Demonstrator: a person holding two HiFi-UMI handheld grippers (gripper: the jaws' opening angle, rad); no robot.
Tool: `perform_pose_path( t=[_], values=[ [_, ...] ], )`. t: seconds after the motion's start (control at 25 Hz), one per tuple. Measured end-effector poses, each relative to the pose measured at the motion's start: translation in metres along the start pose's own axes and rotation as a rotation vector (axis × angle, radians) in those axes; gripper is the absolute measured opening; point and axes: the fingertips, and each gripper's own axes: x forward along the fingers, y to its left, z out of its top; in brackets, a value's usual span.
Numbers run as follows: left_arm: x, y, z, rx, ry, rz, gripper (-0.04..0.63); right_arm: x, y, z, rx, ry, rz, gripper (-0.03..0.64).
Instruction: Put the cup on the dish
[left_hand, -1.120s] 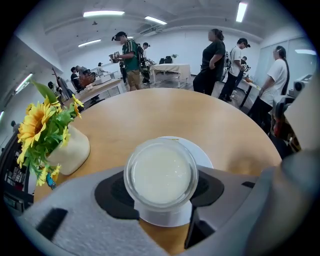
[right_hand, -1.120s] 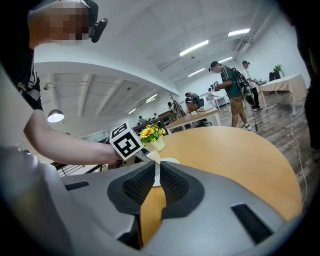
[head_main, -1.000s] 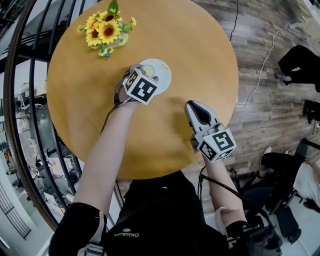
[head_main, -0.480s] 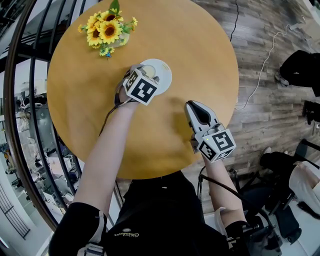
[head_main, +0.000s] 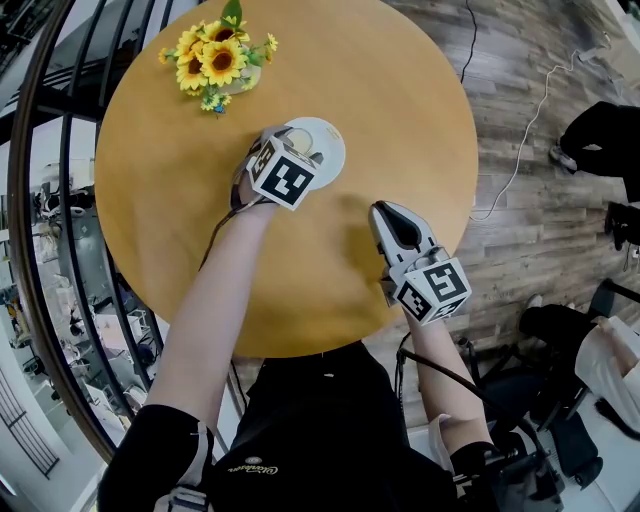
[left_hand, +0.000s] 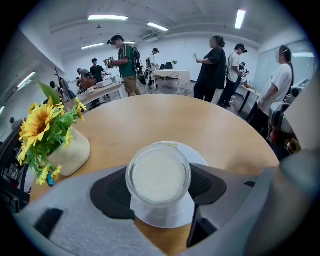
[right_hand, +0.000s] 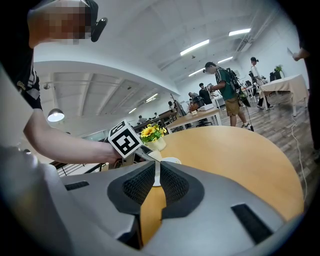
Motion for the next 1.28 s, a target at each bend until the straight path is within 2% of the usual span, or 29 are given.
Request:
perform_pose_path(
  t=[1.28],
  values=[
    [-0.028,-0.003,-0.006,-0.025,-0.032,0.017,0.301,-0.015,0.018,0.003,-0.028,-0.005,-0.006,0.031]
  ],
)
